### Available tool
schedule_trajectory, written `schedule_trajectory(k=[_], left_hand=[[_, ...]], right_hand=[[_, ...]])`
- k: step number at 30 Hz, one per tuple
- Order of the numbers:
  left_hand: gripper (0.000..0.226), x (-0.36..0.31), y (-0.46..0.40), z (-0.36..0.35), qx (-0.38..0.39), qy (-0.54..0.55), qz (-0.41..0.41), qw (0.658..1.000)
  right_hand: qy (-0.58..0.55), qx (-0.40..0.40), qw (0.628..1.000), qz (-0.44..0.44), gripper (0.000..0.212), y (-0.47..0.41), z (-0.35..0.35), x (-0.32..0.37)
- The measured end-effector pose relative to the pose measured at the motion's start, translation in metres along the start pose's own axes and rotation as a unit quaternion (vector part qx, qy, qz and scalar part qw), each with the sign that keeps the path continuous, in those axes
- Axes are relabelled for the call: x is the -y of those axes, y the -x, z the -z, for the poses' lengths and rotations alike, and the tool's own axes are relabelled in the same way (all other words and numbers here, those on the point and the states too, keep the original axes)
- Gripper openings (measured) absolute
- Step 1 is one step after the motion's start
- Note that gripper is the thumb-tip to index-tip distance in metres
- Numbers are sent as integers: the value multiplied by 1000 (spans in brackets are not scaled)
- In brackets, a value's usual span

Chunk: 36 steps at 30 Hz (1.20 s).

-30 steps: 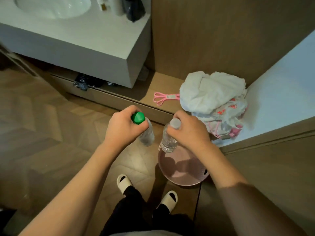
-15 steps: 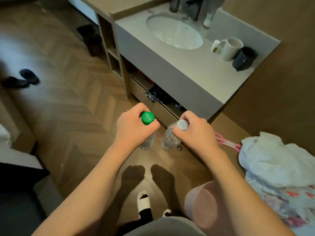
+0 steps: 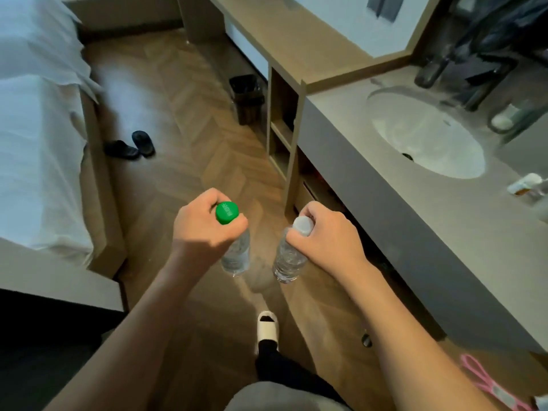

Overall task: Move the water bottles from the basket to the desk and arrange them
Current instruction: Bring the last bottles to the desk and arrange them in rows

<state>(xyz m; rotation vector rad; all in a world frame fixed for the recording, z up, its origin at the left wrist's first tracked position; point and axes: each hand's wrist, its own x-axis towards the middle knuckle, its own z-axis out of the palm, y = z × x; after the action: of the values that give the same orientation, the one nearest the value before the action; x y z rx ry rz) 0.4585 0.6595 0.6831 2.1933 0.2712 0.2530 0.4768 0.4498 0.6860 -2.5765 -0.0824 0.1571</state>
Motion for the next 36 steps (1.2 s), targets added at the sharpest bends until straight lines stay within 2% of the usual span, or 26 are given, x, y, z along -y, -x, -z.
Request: schedule_trajectory(k=[6,11,17,22,31,36], left_hand=[[24,-7,-129,21,-46,-53,-30,997],[25,-1,-236,29,-92,-47,-15,995],[24,29,-369,26,-85,-29,-6,996],[21,51,-479,38,-61,-18,15,998],[22,69,-687,39,-94,-33,29,995],[21,71,-793,31,-124,-30,44,991]], right_hand=[[-18,35,999,19,27,-133,8,53],[-26,14,999,30,22,-239,14,93],[-30,-3,998,57,25,-377,-3,130],[-26,-1,999,40,23,-485,-8,164],[-40,-7,996,75,23,-689,-17,214],[-30,27,993,108,23,-804,-23,238]])
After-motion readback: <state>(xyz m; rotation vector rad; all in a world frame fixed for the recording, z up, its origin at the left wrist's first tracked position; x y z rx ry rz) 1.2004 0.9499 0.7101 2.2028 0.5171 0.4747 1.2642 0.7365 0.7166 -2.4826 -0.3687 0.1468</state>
